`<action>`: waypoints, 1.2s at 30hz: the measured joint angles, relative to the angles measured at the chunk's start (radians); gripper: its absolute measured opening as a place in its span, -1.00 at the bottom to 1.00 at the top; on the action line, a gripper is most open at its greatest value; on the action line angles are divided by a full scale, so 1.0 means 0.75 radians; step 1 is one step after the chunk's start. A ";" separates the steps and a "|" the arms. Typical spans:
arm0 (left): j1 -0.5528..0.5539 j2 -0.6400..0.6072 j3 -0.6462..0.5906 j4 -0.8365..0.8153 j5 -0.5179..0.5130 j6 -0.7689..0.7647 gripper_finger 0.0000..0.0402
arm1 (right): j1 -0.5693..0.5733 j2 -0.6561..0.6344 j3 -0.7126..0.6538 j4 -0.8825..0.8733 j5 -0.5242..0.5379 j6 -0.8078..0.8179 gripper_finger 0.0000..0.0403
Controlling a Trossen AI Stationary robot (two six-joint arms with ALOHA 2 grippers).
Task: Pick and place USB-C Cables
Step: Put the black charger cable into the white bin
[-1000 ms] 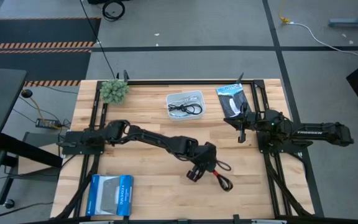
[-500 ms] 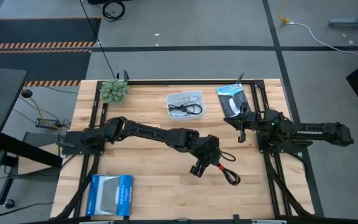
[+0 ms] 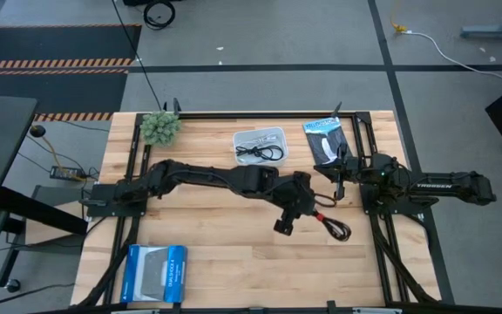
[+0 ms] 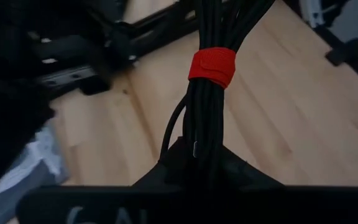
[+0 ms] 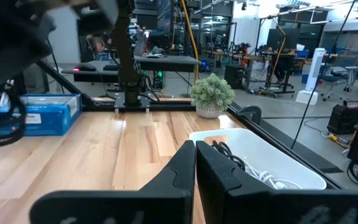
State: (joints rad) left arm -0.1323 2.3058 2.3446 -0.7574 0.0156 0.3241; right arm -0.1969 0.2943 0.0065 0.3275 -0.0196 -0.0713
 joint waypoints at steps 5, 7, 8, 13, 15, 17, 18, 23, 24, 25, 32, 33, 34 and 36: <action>0.023 -0.024 0.005 -0.017 -0.050 0.000 -0.80 | 0.000 0.000 0.000 0.000 0.000 0.000 -0.90; 0.033 -0.032 0.016 -0.033 -0.060 0.000 -0.80 | 0.000 0.000 0.000 0.000 -0.001 0.000 -0.90; 0.037 -0.038 0.014 -0.044 -0.063 0.000 -0.80 | 0.000 0.000 0.000 0.000 -0.001 0.000 -0.90; 0.059 -0.088 0.013 -0.039 -0.087 0.000 -0.80 | 0.000 0.001 0.000 -0.001 0.000 0.000 -0.90; 0.071 -0.113 0.015 -0.053 -0.105 0.000 -0.80 | 0.000 0.000 0.000 0.001 -0.001 0.000 -0.90; 0.088 -0.136 0.015 -0.065 -0.131 0.000 -0.80 | 0.000 0.001 0.000 0.000 0.000 0.000 -0.90; 0.098 -0.152 0.015 -0.080 -0.145 0.000 -0.80 | 0.000 0.000 0.000 0.001 -0.001 0.000 -0.90; 0.162 -0.221 0.015 -0.130 -0.207 -0.038 -0.80 | 0.000 0.000 0.000 0.000 0.000 0.000 -0.90; 0.176 -0.230 0.015 -0.128 -0.211 -0.050 -0.80 | 0.000 0.000 0.000 0.000 0.000 0.000 -0.90; 0.187 -0.239 0.015 -0.134 -0.215 -0.068 -0.80 | 0.000 0.000 0.000 0.000 -0.001 0.000 -0.90; 0.260 -0.304 0.016 -0.153 -0.253 -0.137 -0.80 | 0.000 0.000 0.000 0.000 0.000 0.000 -0.90; 0.269 -0.307 0.016 -0.150 -0.256 -0.146 -0.80 | 0.000 0.000 0.000 0.001 0.000 0.000 -0.90; 0.279 -0.313 0.014 -0.160 -0.256 -0.161 -0.80 | 0.000 0.001 0.000 0.000 0.000 0.000 -0.90; 0.296 -0.321 0.015 -0.151 -0.260 -0.196 -0.80 | 0.000 0.000 0.000 0.001 0.000 0.000 -0.90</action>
State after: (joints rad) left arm 0.0897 2.0649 2.3556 -0.8703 -0.1791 0.1772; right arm -0.1967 0.2943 0.0067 0.3279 -0.0196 -0.0715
